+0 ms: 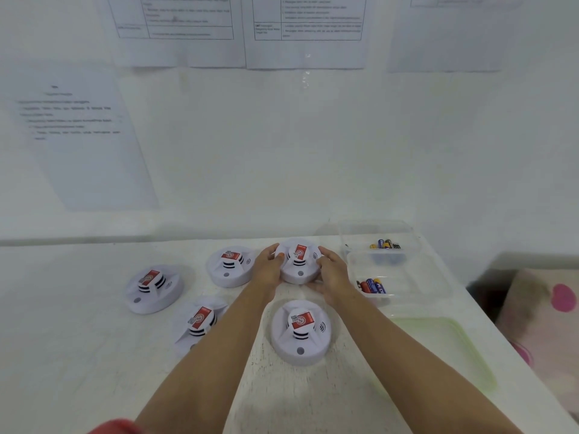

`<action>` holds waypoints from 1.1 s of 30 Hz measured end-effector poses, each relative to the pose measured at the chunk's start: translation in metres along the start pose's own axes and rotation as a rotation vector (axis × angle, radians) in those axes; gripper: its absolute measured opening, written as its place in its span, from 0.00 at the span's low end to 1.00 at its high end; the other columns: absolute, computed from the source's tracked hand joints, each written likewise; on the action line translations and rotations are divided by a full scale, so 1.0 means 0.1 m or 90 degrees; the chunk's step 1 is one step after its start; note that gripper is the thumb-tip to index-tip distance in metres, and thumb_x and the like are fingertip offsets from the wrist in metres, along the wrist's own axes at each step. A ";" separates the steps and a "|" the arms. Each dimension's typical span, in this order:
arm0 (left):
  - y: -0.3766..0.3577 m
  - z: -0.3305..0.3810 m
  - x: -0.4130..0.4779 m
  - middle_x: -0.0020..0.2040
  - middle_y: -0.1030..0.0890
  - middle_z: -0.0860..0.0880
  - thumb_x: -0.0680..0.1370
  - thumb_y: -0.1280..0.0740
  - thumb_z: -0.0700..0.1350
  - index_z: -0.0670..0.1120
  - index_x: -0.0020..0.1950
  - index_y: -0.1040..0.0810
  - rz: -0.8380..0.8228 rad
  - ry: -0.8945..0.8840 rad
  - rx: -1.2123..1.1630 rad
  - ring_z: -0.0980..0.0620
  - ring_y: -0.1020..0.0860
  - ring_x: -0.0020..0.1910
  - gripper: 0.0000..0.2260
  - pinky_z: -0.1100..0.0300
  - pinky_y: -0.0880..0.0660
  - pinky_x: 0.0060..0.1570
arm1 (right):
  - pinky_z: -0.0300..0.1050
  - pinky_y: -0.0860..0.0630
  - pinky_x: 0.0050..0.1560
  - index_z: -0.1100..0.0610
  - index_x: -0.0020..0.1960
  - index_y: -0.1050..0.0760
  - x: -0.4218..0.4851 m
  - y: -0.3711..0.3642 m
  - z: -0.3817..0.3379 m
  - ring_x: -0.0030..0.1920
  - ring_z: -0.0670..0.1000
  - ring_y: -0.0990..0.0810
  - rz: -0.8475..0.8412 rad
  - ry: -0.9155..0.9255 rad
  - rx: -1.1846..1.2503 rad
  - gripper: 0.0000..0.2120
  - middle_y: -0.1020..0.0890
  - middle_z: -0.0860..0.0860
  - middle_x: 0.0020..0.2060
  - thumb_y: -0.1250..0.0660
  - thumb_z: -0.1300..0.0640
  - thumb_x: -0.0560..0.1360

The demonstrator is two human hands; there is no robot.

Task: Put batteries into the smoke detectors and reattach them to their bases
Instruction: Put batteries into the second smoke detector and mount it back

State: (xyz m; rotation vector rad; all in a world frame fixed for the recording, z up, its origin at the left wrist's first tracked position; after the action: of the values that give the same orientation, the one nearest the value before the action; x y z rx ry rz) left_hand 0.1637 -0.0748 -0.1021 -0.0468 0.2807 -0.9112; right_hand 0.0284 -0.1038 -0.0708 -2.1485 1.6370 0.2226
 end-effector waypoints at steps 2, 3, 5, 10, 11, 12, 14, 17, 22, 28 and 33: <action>0.00 0.00 -0.01 0.63 0.23 0.42 0.81 0.42 0.37 0.40 0.68 0.29 0.004 -0.002 0.001 0.42 0.25 0.62 0.15 0.44 0.29 0.64 | 0.52 0.25 0.52 0.56 0.67 0.31 0.01 0.00 0.01 0.54 0.55 0.25 -0.002 -0.001 0.002 0.21 0.25 0.56 0.63 0.47 0.67 0.77; 0.00 0.00 -0.01 0.63 0.23 0.42 0.81 0.42 0.37 0.40 0.68 0.29 0.004 -0.002 0.000 0.42 0.25 0.62 0.15 0.44 0.29 0.64 | 0.51 0.25 0.52 0.56 0.67 0.30 0.01 0.00 0.01 0.54 0.55 0.25 -0.001 -0.002 0.002 0.21 0.25 0.56 0.63 0.47 0.67 0.77; 0.00 0.00 -0.01 0.64 0.24 0.42 0.81 0.42 0.37 0.40 0.68 0.29 0.001 -0.003 0.000 0.42 0.25 0.62 0.15 0.44 0.29 0.64 | 0.50 0.24 0.49 0.56 0.67 0.30 0.00 -0.01 0.01 0.53 0.55 0.25 -0.001 -0.003 0.002 0.21 0.25 0.56 0.63 0.47 0.67 0.77; 0.00 0.03 -0.03 0.63 0.23 0.41 0.81 0.43 0.37 0.40 0.67 0.29 0.002 -0.005 0.002 0.42 0.25 0.62 0.15 0.44 0.29 0.64 | 0.51 0.25 0.51 0.56 0.66 0.30 -0.02 -0.01 -0.02 0.52 0.55 0.26 -0.002 -0.002 0.011 0.20 0.25 0.57 0.63 0.47 0.67 0.77; 0.00 0.03 -0.02 0.63 0.23 0.41 0.81 0.43 0.37 0.40 0.67 0.29 0.003 -0.004 -0.001 0.42 0.25 0.62 0.15 0.44 0.29 0.64 | 0.51 0.25 0.51 0.56 0.67 0.30 -0.03 -0.01 -0.02 0.52 0.55 0.26 -0.002 -0.003 0.012 0.20 0.25 0.57 0.63 0.47 0.67 0.77; 0.00 0.02 -0.02 0.63 0.24 0.41 0.81 0.42 0.37 0.40 0.68 0.29 0.004 -0.001 -0.001 0.42 0.25 0.62 0.15 0.44 0.29 0.64 | 0.52 0.25 0.51 0.56 0.67 0.31 -0.03 -0.01 -0.02 0.52 0.55 0.26 -0.001 -0.003 0.011 0.20 0.25 0.57 0.63 0.48 0.67 0.78; 0.00 0.04 -0.03 0.63 0.24 0.42 0.81 0.42 0.37 0.41 0.68 0.29 0.005 0.000 -0.002 0.42 0.25 0.62 0.15 0.44 0.29 0.64 | 0.52 0.25 0.51 0.56 0.67 0.31 -0.02 -0.01 -0.02 0.53 0.55 0.26 0.001 -0.002 0.003 0.20 0.25 0.57 0.63 0.48 0.67 0.78; 0.01 0.03 -0.02 0.64 0.24 0.42 0.81 0.42 0.38 0.42 0.68 0.30 0.012 0.002 -0.004 0.42 0.25 0.62 0.15 0.44 0.29 0.64 | 0.52 0.24 0.51 0.56 0.67 0.30 -0.02 -0.02 -0.01 0.54 0.55 0.26 0.002 -0.003 -0.002 0.21 0.25 0.57 0.63 0.47 0.67 0.77; 0.02 0.04 -0.03 0.63 0.24 0.44 0.81 0.42 0.38 0.42 0.68 0.30 0.010 0.003 -0.005 0.43 0.25 0.62 0.15 0.45 0.29 0.64 | 0.44 0.24 0.38 0.57 0.66 0.30 -0.04 -0.03 -0.02 0.52 0.56 0.24 0.002 -0.001 0.007 0.21 0.24 0.58 0.62 0.48 0.68 0.77; 0.01 0.04 -0.02 0.65 0.25 0.42 0.81 0.41 0.38 0.43 0.68 0.31 0.020 0.002 -0.005 0.42 0.26 0.63 0.15 0.44 0.29 0.64 | 0.43 0.24 0.37 0.57 0.66 0.30 -0.03 -0.03 -0.03 0.53 0.55 0.25 0.006 0.004 0.004 0.21 0.25 0.57 0.63 0.48 0.68 0.77; 0.01 0.03 -0.01 0.65 0.25 0.41 0.80 0.41 0.38 0.43 0.67 0.30 0.018 -0.002 -0.007 0.42 0.25 0.63 0.15 0.44 0.29 0.63 | 0.49 0.22 0.49 0.58 0.67 0.30 0.01 -0.01 -0.03 0.53 0.55 0.25 0.010 0.013 -0.010 0.21 0.24 0.57 0.63 0.47 0.68 0.76</action>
State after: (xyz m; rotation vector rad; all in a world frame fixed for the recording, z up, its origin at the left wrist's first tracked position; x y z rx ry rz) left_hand 0.1649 -0.0739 -0.0994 -0.0542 0.2829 -0.8815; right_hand 0.0295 -0.1059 -0.0685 -2.1575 1.6696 0.2190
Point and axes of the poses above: each hand's wrist, its own x-axis towards the middle knuckle, its own y-axis out of the back of the hand, z = x × y, the point moved 4 cm from there along x, towards the middle knuckle
